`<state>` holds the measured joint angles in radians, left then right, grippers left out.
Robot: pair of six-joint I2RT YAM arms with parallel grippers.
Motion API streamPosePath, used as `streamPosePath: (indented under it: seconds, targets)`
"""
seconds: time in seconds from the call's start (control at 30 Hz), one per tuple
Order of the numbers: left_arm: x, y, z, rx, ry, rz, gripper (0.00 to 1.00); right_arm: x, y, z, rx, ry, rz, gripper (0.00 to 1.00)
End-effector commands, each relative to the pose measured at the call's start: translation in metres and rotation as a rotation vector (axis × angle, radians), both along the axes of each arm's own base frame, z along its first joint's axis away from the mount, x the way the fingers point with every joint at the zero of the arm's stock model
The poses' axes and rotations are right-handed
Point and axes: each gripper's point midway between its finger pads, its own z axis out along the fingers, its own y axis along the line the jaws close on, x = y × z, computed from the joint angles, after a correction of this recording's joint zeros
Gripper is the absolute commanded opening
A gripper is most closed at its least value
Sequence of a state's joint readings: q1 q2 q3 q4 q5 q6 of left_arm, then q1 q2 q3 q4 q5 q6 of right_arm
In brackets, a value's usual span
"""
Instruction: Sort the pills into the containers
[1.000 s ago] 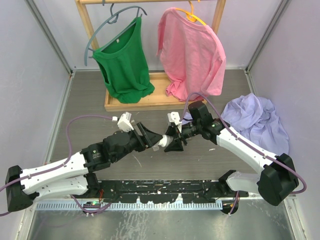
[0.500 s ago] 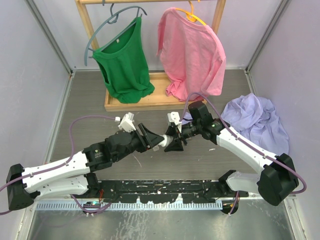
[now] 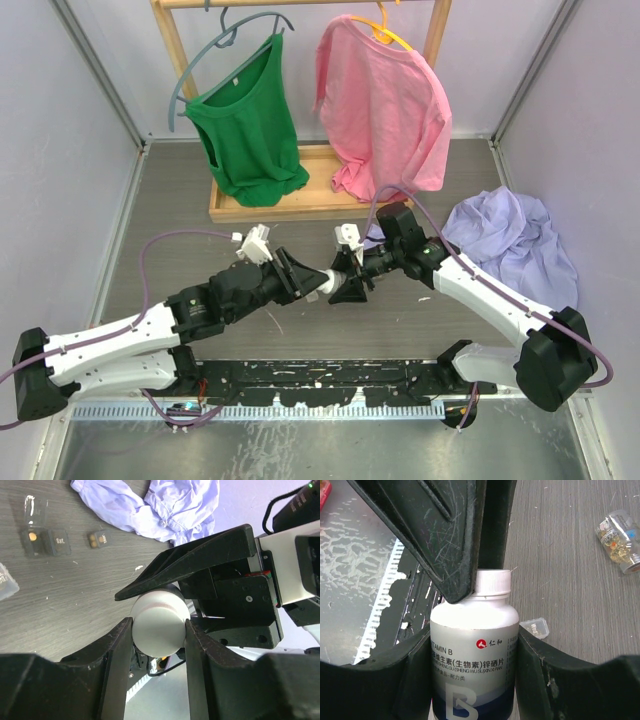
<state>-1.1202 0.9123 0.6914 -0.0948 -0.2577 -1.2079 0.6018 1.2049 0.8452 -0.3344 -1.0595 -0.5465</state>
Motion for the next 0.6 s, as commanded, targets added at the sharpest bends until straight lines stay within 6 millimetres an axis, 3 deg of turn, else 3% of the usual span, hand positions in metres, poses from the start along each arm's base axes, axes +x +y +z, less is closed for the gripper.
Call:
streamPosePath:
  seconds: [0.0,0.27,0.57]
  targets:
    - [-0.008,-0.013,0.028,-0.085,-0.142,-0.099,0.31,0.005,0.006,0.026,0.067,-0.069,0.021,0.01]
    - [-0.032,-0.014,0.053,-0.177,-0.667,-0.298,0.26,0.0,0.007,0.031,0.089,-0.053,0.042,0.01]
    - [-0.064,-0.024,0.025,-0.042,-0.918,-0.69,0.25,-0.006,0.006,0.035,0.106,-0.053,0.063,0.01]
